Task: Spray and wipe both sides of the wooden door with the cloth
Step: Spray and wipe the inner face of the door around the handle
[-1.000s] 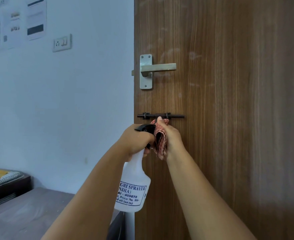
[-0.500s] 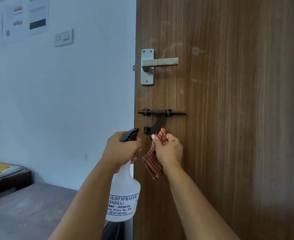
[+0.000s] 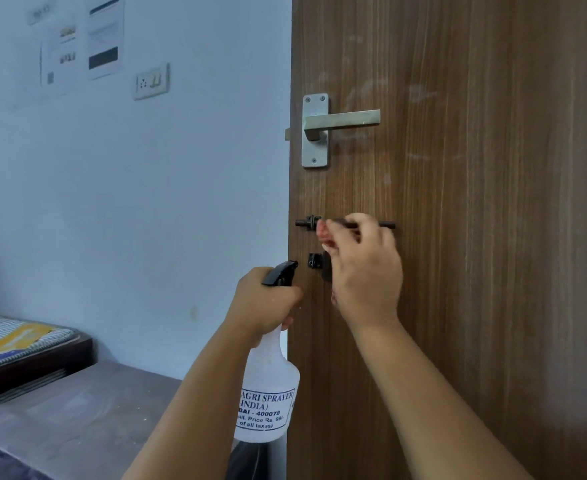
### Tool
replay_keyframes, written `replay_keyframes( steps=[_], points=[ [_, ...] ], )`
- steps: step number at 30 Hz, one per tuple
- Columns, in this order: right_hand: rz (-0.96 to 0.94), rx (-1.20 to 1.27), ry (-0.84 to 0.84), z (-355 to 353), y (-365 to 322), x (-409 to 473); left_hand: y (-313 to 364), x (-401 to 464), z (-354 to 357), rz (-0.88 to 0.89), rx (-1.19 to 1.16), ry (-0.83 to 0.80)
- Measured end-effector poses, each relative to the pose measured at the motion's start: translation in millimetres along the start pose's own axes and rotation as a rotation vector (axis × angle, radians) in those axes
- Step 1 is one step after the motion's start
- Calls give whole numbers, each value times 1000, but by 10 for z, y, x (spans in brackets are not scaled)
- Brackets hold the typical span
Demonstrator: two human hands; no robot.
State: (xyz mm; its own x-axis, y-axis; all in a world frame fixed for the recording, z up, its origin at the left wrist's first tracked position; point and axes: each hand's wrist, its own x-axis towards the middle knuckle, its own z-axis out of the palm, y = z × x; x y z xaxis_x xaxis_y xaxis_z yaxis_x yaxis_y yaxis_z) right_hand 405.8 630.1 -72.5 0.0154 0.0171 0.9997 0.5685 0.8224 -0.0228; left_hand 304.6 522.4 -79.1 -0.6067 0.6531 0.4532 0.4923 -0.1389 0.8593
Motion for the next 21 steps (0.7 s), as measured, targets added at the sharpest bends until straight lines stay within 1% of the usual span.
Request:
replay_keyframes(
  steps=[2,3,5,9,12,14,16,17,18,19,21],
  points=[
    [-73,-196,-153,154,-40,-86,-22,-1,-10,0,16,9],
    [-95,-254,-207,208,-61,-184,-32,-2,-19,8,25,7],
    [-117,-299,-272,232,-36,-378,-30,-13,-11,26,33,0],
    [-221,-312,-332,191,78,-568,-12,-17,-23,28,0,-30],
    [-283,-287,-309,91,142,-467,20,-30,-46,23,2,-46],
    [-213,-240,-218,5,199,-206,29,-37,-57,11,-5,-54],
    [-150,-154,-92,-80,203,118,34,-35,-78,5,-3,-49],
    [-179,-105,-50,-90,166,222,23,-36,-98,1,-6,-39],
    [-244,-80,-50,-57,108,265,12,-28,-115,-8,-15,-28],
    [-335,-90,-88,7,25,262,-10,-25,-133,-20,-29,-12],
    [-490,-190,-203,202,-132,117,-69,-36,-177,-30,-30,36]
  ],
)
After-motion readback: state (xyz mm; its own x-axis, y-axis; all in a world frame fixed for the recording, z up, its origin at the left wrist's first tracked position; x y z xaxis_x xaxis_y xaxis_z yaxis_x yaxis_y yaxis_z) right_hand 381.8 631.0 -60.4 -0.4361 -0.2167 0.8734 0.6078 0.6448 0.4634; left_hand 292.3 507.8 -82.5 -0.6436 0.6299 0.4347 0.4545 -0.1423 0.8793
